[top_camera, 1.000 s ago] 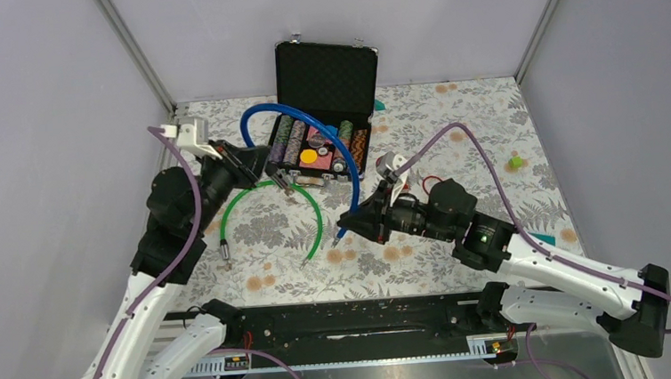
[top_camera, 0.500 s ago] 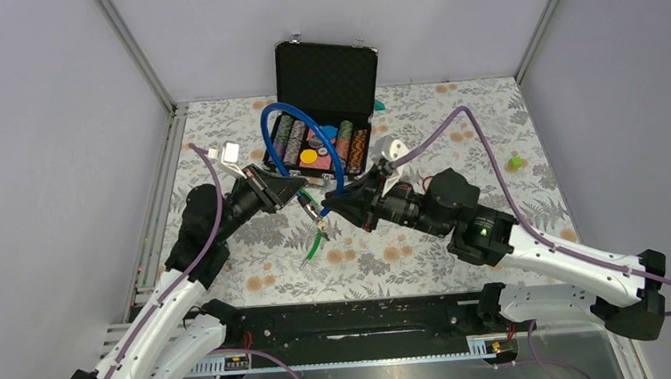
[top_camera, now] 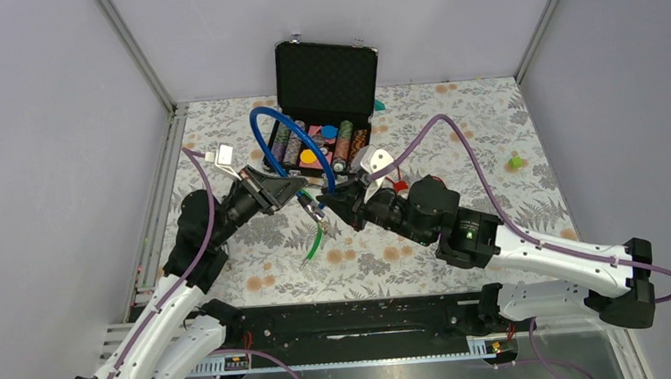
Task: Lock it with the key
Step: Lock the lock, then place the lock at the center of the board, then place the key at the center of the board, then pick up the lock from the center of the board.
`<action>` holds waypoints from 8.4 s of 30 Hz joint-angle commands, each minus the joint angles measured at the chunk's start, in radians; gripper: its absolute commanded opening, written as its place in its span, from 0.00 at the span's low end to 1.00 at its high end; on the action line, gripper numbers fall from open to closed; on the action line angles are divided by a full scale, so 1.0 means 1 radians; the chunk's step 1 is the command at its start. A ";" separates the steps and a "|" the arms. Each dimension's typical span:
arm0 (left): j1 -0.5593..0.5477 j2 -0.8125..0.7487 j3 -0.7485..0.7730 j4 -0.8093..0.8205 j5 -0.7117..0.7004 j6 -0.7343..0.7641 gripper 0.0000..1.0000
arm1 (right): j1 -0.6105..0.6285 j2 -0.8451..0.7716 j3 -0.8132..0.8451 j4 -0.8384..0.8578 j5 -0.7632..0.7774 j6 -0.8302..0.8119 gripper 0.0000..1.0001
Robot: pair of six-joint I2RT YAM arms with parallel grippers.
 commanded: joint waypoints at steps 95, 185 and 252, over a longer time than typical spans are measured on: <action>0.003 0.004 0.028 0.077 -0.061 -0.263 0.00 | 0.085 -0.102 -0.082 -0.185 0.210 0.379 0.77; -0.475 0.748 0.021 0.221 -0.493 -0.104 0.00 | 0.100 -0.577 -0.232 -0.474 0.538 0.485 0.00; -0.607 -0.345 0.023 -0.605 -1.009 0.291 0.99 | -0.104 0.746 0.340 -0.667 0.264 0.839 0.57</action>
